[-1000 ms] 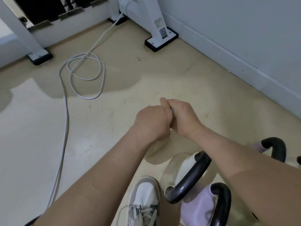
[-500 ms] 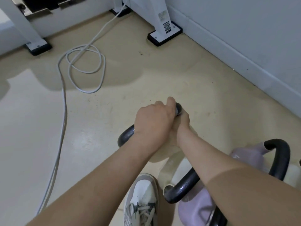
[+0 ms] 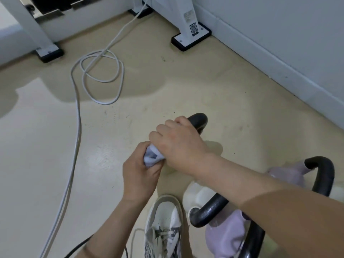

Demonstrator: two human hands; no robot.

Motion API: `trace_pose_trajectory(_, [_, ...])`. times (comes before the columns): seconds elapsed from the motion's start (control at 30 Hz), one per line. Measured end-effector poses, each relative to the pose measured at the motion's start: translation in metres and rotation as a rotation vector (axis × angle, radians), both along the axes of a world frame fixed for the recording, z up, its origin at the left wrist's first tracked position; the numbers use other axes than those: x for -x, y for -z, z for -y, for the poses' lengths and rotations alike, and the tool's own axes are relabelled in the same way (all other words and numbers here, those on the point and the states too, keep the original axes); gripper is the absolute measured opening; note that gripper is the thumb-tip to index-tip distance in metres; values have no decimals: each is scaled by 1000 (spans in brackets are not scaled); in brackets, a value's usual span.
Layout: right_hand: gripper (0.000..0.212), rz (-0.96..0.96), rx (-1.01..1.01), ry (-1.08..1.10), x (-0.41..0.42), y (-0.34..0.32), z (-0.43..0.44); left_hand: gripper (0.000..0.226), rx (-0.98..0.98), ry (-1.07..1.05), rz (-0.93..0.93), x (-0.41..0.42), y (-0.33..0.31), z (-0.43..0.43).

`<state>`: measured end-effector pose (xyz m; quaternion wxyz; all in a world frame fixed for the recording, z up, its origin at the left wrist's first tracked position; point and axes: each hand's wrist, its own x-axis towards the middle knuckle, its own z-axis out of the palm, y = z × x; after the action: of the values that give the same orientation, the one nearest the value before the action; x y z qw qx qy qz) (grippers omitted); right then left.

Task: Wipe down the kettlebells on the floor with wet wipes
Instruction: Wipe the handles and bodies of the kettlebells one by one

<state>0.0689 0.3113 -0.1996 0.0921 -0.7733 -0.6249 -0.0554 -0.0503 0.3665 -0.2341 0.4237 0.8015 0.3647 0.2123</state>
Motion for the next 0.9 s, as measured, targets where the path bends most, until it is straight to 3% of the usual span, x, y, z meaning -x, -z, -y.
trace_pose_trajectory(0.07, [13,-19,-84,2,-23,7,9,25,131,-164,78,-6,4,8])
trace_pose_trajectory(0.17, [18,-93,-96,104,-43,8,12,17,154,-195,-22,-9,1,1])
trace_pose_trajectory(0.23, [16,-123,-114,172,-42,13,12,15,35,-47,-196,-11,-12,-6])
trace_pose_trajectory(0.33, [27,-255,-191,322,-44,27,18,14,-355,161,-559,-33,-37,-9])
trace_pose_trajectory(0.4, [28,-498,-224,455,-49,27,23,13,-574,280,-645,-61,-48,-3])
trace_pose_trajectory(0.5, [18,-1194,-310,740,-52,7,23,23,-745,472,-719,-113,-57,11])
trace_pose_trajectory(0.53, [23,-1353,-297,815,-53,9,30,26,-792,543,-762,-130,-59,16])
trace_pose_trajectory(0.6, [18,-1499,-38,823,-55,10,40,28,-879,732,-891,-159,-59,28])
trace_pose_trajectory(0.63, [9,-1517,116,810,-55,11,42,26,-944,839,-983,-168,-57,33])
trace_pose_trajectory(0.7, [15,-1330,370,751,-49,13,55,25,-1145,1022,-1199,-175,-44,42])
trace_pose_trajectory(0.83, [17,-1413,401,784,-52,18,69,34,-1561,1167,-1486,-172,-15,48])
trace_pose_trajectory(0.9, [22,-1197,403,770,-61,25,72,35,-1571,1211,-1484,-173,-16,50])
